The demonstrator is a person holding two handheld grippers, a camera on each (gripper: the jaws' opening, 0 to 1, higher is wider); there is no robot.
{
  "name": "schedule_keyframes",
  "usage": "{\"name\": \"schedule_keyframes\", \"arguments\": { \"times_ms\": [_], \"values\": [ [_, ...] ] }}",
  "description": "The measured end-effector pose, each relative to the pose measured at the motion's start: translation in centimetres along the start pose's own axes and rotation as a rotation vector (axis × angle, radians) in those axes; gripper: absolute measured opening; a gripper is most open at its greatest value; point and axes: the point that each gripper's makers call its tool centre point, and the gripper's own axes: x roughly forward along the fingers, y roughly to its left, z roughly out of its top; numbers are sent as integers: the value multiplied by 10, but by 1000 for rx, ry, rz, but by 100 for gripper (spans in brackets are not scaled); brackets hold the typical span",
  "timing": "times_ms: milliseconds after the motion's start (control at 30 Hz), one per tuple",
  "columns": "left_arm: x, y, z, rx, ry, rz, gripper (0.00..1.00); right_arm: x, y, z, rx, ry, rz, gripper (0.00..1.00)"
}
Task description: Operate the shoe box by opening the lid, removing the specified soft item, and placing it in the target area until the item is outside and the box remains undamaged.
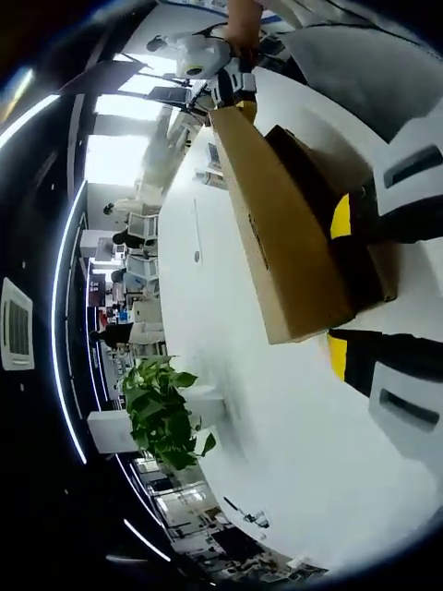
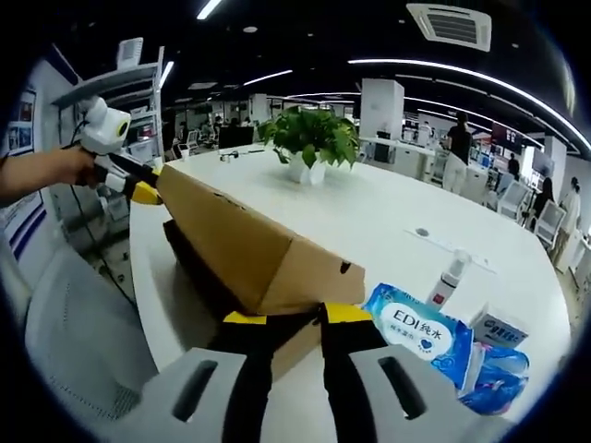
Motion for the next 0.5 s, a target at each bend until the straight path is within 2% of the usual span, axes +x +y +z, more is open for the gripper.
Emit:
{"name": "schedule_keyframes", "arguments": {
  "times_ms": [200, 333, 500],
  "values": [
    [0, -1, -3, -5, 2, 0, 37, -3, 6, -1, -11, -13, 24, 22],
    [2, -3, -8, -1, 16, -5, 37, -5, 14, 0, -12, -33, 58, 27],
    [4, -5, -16, 16, 36, -9, 38, -4, 18, -6, -16, -22, 69, 29]
  ]
}}
